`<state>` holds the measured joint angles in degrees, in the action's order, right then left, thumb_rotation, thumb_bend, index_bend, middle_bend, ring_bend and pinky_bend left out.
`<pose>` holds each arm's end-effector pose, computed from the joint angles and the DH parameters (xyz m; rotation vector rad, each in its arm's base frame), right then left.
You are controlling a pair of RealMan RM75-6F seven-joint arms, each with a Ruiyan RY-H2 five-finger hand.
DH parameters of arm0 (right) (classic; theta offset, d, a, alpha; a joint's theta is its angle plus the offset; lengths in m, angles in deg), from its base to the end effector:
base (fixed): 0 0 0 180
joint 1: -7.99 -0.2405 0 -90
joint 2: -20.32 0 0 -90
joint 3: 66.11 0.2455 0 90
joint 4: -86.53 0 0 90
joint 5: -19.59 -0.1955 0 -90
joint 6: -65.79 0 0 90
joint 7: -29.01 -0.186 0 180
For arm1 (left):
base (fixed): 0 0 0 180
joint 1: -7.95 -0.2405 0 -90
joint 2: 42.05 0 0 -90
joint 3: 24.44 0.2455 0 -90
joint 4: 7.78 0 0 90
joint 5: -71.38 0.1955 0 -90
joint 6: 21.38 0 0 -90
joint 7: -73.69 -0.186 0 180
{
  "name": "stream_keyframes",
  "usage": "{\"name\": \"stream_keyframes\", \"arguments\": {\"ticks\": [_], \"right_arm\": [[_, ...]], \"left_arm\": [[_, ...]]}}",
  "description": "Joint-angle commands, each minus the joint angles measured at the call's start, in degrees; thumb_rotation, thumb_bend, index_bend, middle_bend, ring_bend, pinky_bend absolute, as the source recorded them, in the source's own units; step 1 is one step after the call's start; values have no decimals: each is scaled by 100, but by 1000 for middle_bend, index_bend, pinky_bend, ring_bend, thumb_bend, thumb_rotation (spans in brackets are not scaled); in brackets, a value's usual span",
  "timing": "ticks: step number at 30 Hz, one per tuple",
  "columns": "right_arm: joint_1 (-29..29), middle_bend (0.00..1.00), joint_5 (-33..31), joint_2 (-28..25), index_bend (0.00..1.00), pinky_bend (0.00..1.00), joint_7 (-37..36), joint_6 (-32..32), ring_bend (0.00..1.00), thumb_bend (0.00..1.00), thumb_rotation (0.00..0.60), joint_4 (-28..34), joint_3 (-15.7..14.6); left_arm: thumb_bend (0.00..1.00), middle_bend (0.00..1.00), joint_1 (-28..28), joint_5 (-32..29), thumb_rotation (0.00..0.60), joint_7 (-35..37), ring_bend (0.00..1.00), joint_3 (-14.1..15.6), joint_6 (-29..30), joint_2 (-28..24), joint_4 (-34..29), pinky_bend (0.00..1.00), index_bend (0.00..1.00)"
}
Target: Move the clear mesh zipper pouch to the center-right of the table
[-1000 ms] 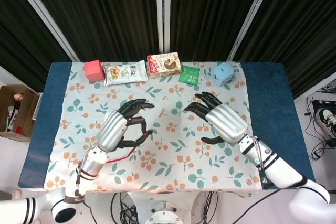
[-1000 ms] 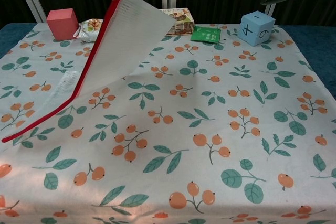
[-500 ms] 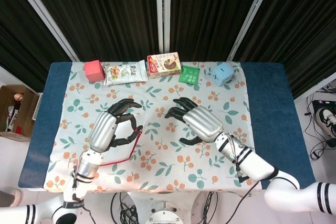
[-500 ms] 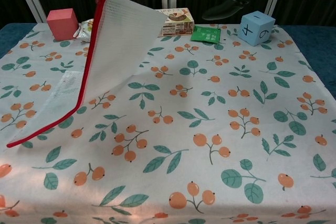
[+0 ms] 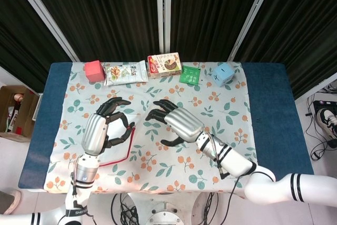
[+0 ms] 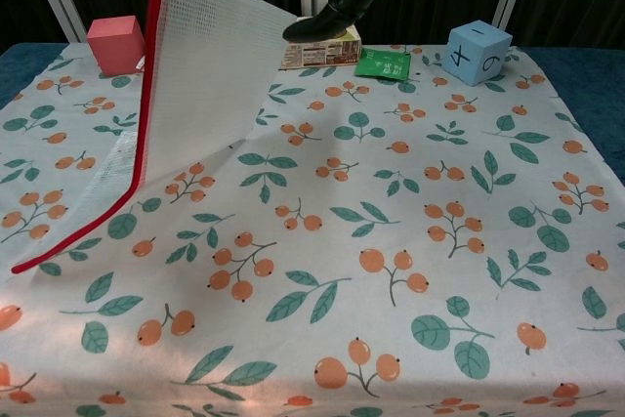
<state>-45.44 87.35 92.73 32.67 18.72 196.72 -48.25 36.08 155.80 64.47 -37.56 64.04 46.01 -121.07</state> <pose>0.0236 -0.3344 0.0421 2.1514 -1.0740 1.3611 -0.0561 0.2853 0.0934 -1.3521 -1.0924 -1.7592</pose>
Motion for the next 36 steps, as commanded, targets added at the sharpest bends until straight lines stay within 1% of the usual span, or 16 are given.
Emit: {"name": "stream_keyframes", "arguments": {"ticks": [1, 6, 11, 14, 16, 20, 24, 29, 32, 36], "right_arm": [[-126, 200, -63, 81, 254, 0, 109, -4, 0, 161, 600, -55, 55], [-362, 200, -327, 206, 280, 0, 431, 43, 0, 174, 600, -110, 82], [-618, 200, -684, 362, 283, 0, 756, 58, 0, 176, 600, -185, 108], [-748, 200, -867, 467, 285, 0, 860, 56, 0, 182, 600, -236, 124], [-805, 203, -948, 532, 304, 0, 866, 60, 0, 201, 600, -267, 130], [-879, 224, -1001, 681, 363, 0, 905, -18, 0, 234, 600, -374, 102], [-921, 237, -1047, 753, 409, 0, 896, -46, 0, 240, 600, -451, 84], [-933, 247, -1073, 800, 432, 0, 823, -109, 0, 248, 600, -509, 98], [-922, 261, -1060, 822, 461, 0, 734, -134, 2, 274, 600, -533, 114], [-913, 277, -999, 880, 495, 0, 646, -198, 15, 279, 600, -577, 129]], "left_arm": [[363, 263, -10, 31, 600, -22, 183, -2, 9, 55, 17, 237, 665], [363, 263, -16, 33, 600, -20, 184, -23, -16, 96, 17, 237, 665], [363, 263, -28, 43, 600, -18, 182, -45, -33, 111, 7, 237, 665], [363, 263, -37, 57, 600, -19, 182, -56, -34, 118, 15, 237, 665], [362, 263, -42, 57, 600, -8, 182, -62, -43, 115, 21, 237, 666], [363, 263, -57, 44, 600, 18, 182, -78, -55, 113, 40, 237, 669], [363, 262, -75, 61, 600, 44, 182, -75, -63, 96, 57, 237, 673], [362, 262, -104, 79, 600, 81, 182, -80, -59, 66, 72, 237, 673], [363, 262, -116, 87, 600, 95, 182, -75, -65, 54, 77, 237, 674], [362, 262, -122, 90, 600, 99, 181, -77, -81, 53, 85, 237, 674]]}}
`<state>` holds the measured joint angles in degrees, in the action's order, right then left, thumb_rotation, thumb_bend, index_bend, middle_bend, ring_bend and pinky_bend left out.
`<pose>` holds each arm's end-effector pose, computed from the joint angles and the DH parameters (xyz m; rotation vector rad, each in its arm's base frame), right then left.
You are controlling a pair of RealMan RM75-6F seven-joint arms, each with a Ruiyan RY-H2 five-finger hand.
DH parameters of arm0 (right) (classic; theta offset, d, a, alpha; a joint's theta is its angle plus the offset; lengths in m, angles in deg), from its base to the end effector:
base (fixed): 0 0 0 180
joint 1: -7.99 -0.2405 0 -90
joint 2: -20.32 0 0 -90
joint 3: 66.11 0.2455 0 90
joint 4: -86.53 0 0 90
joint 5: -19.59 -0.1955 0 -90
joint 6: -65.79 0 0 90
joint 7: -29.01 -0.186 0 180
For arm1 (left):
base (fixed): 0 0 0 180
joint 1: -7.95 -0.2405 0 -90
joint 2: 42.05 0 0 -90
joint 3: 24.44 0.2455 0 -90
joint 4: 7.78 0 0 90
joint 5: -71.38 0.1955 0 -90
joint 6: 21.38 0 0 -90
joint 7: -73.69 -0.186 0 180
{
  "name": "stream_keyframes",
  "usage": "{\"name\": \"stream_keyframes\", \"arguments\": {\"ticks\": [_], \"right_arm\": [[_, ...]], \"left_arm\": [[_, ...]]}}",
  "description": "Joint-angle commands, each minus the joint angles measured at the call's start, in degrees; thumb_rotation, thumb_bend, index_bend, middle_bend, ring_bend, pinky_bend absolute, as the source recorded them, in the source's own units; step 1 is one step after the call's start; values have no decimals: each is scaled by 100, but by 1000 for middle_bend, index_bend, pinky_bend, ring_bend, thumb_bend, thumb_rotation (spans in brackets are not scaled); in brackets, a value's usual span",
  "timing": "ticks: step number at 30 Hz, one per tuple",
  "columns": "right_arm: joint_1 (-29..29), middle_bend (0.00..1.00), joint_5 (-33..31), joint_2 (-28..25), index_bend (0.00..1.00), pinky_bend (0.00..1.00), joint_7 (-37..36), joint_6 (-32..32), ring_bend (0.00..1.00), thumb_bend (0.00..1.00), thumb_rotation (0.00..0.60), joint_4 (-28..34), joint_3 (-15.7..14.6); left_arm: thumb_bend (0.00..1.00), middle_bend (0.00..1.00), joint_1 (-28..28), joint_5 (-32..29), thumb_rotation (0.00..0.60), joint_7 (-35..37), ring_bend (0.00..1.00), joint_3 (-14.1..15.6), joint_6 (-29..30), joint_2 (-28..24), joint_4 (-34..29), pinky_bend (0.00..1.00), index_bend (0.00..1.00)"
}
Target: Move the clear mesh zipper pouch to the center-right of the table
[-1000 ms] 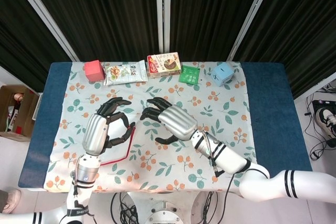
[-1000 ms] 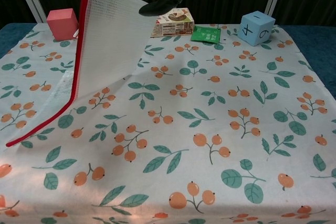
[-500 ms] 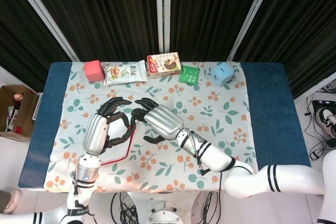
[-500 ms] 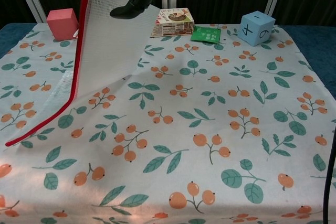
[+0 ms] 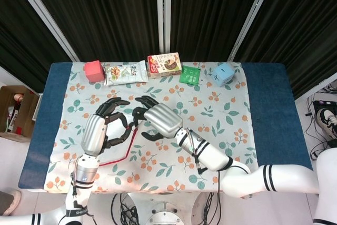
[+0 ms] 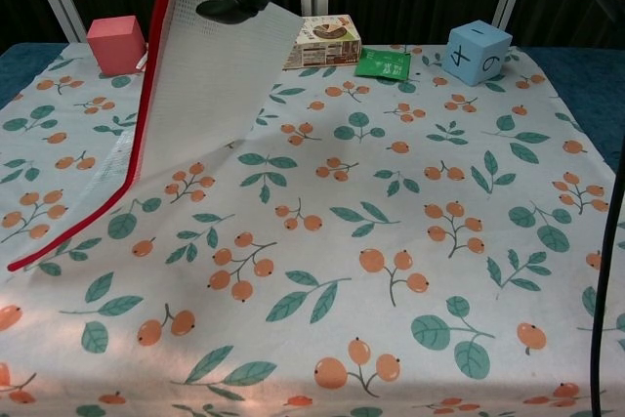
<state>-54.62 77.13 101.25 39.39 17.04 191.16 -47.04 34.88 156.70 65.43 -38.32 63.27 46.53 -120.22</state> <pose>0.0662 -0.3467 0.0111 2.1529 -1.0587 1.3808 -0.0591 0.2855 0.0927 -1.3406 -1.0964 -1.7670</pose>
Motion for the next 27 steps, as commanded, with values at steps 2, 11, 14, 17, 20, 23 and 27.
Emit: {"name": "stream_keyframes", "arguments": {"ticks": [2, 11, 14, 17, 20, 23, 27], "right_arm": [[4, 283, 34, 56, 507, 0, -44, -67, 21, 284, 600, -37, 16], [-1, 306, 35, 155, 567, 6, -98, -152, 40, 301, 600, -87, 23], [0, 324, 34, 221, 613, 15, -76, -222, 54, 324, 600, -129, 18], [11, 350, 24, 298, 668, 34, -70, -301, 76, 387, 600, -162, 19], [47, 383, 41, 372, 726, 51, -57, -422, 104, 493, 600, -186, 13], [134, 419, 42, 366, 789, 69, -63, -559, 134, 588, 600, -128, 5], [302, 447, -31, 208, 840, 77, -114, -720, 157, 642, 600, 107, 38]], "left_arm": [[362, 262, -5, 4, 600, 2, 181, -1, -11, -1, -3, 237, 675], [362, 262, -17, 7, 600, -25, 181, -13, -30, -5, -1, 237, 678], [362, 262, -23, 2, 600, -24, 182, -14, -35, -6, 0, 237, 681], [362, 262, -34, 3, 600, -23, 181, -11, -36, -12, 6, 237, 684], [362, 262, -48, -3, 600, -9, 182, -8, -30, -13, 20, 237, 686], [362, 261, -77, -19, 600, 74, 181, 4, -16, -8, 40, 237, 685], [362, 262, -100, -78, 600, 324, 181, 40, -72, -2, 46, 237, 686]]}}
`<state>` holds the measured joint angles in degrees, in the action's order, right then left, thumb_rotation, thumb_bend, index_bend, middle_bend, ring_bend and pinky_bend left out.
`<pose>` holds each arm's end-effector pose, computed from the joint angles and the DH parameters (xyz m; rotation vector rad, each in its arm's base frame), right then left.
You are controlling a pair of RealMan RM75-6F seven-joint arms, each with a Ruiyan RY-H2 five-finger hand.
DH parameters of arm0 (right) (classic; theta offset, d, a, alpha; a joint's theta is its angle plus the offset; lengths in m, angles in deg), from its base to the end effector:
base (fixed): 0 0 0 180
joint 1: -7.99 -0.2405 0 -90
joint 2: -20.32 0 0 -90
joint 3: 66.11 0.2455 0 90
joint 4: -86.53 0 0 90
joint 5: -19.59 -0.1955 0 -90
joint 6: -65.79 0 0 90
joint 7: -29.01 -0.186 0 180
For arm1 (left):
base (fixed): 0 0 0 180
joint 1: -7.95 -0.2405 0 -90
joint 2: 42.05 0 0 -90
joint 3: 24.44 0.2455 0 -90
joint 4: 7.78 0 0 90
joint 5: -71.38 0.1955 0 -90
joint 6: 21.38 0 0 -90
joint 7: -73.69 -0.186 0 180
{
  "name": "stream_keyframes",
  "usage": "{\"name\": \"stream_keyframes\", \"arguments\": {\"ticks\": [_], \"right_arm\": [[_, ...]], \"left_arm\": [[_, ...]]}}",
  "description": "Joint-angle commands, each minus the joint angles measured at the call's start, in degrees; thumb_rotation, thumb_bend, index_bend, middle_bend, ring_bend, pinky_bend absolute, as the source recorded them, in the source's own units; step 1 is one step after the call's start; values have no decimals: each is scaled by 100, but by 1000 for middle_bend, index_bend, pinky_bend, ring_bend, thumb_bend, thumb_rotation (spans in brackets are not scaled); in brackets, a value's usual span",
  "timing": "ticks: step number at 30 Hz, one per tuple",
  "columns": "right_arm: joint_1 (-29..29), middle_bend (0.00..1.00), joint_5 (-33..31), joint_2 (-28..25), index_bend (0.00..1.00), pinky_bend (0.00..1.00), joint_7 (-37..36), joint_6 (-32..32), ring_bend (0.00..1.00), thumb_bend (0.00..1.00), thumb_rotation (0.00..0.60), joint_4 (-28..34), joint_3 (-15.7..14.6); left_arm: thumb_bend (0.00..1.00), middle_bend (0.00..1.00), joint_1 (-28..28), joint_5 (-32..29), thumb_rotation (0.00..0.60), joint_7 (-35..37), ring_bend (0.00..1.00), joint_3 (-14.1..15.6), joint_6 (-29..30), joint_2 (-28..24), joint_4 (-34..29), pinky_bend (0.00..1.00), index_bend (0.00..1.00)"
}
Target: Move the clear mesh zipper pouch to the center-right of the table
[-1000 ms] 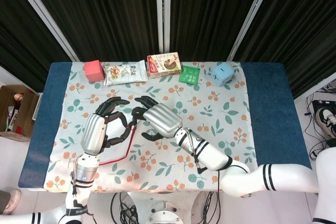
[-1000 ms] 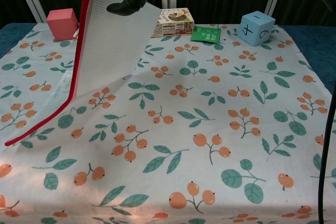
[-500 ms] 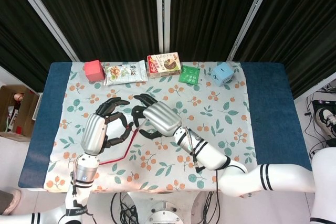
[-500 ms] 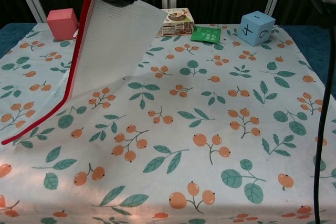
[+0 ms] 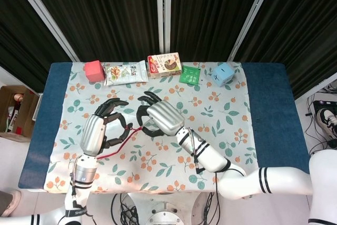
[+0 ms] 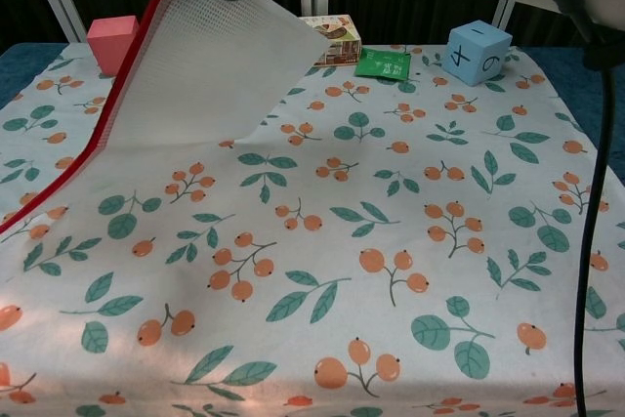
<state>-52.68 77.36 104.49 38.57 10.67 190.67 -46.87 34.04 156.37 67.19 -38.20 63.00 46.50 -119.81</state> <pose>0.0613 -0.3499 0.0147 2.0213 -1.1193 1.4747 -0.0653 0.2855 0.0907 -1.3245 -1.1320 -1.7651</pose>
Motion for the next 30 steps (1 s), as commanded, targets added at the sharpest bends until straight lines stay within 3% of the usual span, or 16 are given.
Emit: {"name": "stream_keyframes", "arguments": {"ticks": [1, 7, 15, 30], "right_arm": [[143, 450, -86, -175, 846, 78, -27, -111, 159, 649, 600, 226, 30], [260, 453, -518, -541, 854, 87, 186, -247, 163, 659, 600, 647, 123], [221, 454, -955, -623, 860, 87, 418, -432, 169, 680, 600, 866, 260], [218, 454, -1140, -738, 870, 87, 447, -550, 169, 686, 600, 1105, 384]], "left_arm": [[362, 262, -16, -65, 600, 204, 181, 37, -77, -5, 7, 237, 685], [362, 263, 8, -102, 600, 283, 181, 43, -145, 81, 156, 237, 685], [362, 263, -4, -33, 600, 107, 182, 50, -52, 233, 326, 237, 687], [361, 264, 34, -128, 600, 87, 181, -22, -116, 367, 464, 237, 687]]}}
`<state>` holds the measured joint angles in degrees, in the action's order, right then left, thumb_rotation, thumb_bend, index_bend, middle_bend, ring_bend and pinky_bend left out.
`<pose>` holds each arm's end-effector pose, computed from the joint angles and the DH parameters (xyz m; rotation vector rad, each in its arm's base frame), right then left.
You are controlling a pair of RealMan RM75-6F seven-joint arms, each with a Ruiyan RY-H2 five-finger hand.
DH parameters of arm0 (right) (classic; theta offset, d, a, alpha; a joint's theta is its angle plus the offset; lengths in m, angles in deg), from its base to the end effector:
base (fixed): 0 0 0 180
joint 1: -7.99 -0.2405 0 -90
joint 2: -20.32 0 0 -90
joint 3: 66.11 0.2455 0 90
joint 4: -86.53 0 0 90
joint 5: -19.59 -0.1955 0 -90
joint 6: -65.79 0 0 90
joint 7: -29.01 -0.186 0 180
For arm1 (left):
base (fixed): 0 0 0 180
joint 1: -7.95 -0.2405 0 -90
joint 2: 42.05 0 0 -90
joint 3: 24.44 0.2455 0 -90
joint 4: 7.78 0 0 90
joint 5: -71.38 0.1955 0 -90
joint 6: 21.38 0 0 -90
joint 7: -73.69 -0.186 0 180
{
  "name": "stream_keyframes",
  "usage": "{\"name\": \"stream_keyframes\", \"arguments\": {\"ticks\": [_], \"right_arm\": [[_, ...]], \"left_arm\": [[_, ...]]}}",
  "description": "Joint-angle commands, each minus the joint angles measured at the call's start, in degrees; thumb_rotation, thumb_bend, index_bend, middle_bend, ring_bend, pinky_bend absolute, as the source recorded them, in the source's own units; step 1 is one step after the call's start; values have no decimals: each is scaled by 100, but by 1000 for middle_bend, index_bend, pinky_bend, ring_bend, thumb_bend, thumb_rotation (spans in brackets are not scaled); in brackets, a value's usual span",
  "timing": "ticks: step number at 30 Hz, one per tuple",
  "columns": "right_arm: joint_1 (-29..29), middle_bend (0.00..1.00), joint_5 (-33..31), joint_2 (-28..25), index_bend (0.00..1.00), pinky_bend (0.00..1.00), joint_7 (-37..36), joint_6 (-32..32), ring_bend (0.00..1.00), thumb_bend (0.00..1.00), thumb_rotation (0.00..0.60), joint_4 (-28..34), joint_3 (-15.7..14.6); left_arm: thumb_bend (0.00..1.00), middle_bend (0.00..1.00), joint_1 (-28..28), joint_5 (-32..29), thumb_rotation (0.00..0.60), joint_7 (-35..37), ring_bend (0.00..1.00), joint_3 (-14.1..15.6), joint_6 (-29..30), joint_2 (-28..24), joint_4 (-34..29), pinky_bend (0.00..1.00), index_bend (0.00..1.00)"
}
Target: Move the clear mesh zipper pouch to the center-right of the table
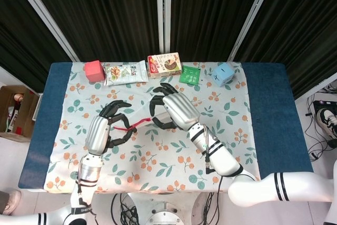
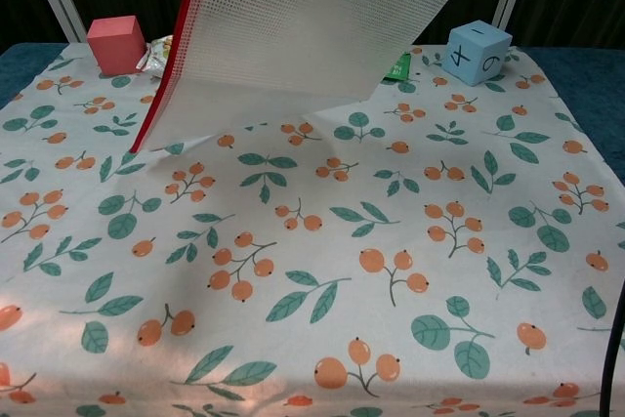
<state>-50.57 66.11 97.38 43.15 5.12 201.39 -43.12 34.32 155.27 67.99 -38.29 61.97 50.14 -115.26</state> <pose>0.0520 -0.3524 0.0605 1.8438 -1.2310 1.4749 -0.0708 0.2911 0.0703 -1.3220 -1.1619 -1.7364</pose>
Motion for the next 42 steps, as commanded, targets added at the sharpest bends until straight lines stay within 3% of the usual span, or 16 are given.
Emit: {"name": "stream_keyframes", "arguments": {"ticks": [1, 25, 42], "right_arm": [[11, 454, -24, -45, 870, 87, -25, 18, 170, 686, 600, 52, 14], [229, 454, 20, -529, 872, 87, -555, 202, 170, 685, 600, 296, 116], [710, 457, 512, -1098, 873, 88, -1412, 177, 179, 685, 600, 675, 330]], "left_arm": [[361, 264, 10, -27, 600, 7, 181, -20, -21, 6, 14, 237, 687], [362, 267, 153, -464, 600, 64, 182, -147, -335, 176, 208, 237, 696], [362, 267, -1, -719, 600, 260, 182, 60, -384, 329, 881, 237, 696]]}}
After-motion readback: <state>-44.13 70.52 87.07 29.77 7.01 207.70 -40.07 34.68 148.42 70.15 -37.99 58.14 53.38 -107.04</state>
